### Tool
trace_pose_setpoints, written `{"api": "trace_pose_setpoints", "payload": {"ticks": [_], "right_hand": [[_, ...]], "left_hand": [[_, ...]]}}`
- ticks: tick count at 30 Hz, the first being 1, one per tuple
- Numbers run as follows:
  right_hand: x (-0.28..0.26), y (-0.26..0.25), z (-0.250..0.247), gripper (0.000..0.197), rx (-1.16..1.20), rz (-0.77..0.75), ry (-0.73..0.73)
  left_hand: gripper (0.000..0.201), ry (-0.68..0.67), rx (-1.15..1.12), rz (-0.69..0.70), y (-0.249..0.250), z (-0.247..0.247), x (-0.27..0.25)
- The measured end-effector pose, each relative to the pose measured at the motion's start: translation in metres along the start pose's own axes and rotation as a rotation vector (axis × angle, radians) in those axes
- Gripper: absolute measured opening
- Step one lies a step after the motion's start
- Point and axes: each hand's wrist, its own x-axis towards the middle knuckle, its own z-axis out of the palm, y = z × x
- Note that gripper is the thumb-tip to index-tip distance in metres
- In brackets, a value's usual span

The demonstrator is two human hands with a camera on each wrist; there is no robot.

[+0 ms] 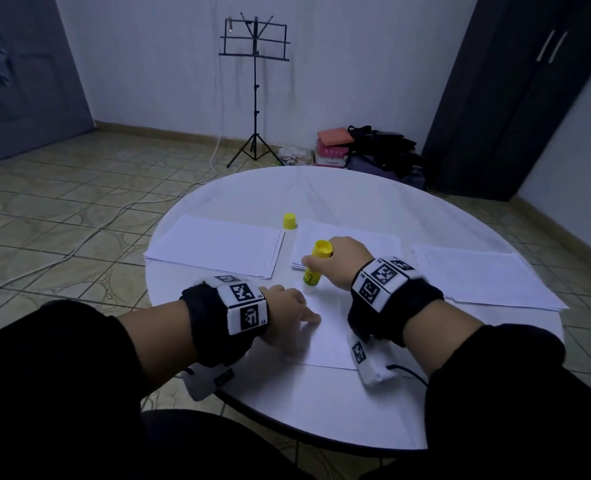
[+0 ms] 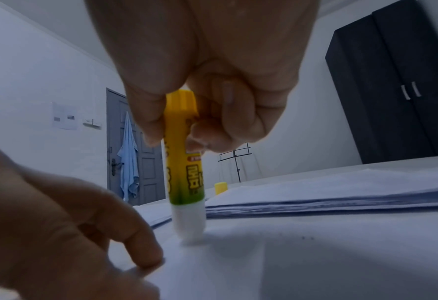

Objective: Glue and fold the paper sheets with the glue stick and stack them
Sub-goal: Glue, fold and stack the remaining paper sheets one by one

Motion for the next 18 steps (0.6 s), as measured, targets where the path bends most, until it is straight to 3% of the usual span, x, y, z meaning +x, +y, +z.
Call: {"api": "trace_pose_setpoints", "payload": {"ticks": [8, 15, 18], "right_hand": [[-0.009, 0.047, -0.026, 0.034, -0.094, 0.120, 0.017], [-0.032, 0.100, -0.060, 0.035, -0.129, 0.295, 0.061], [-0.037, 0.099, -0.063, 0.037, -0.116, 0.282, 0.090]], "left_hand": [[0.067, 0.043, -0.048, 0.009, -0.006, -0.003, 0.006], [0.083, 0.026, -0.059, -0.001, -0.013, -0.004, 0.013], [0.085, 0.050, -0.060, -0.010, -0.013, -0.004, 0.011]]}}
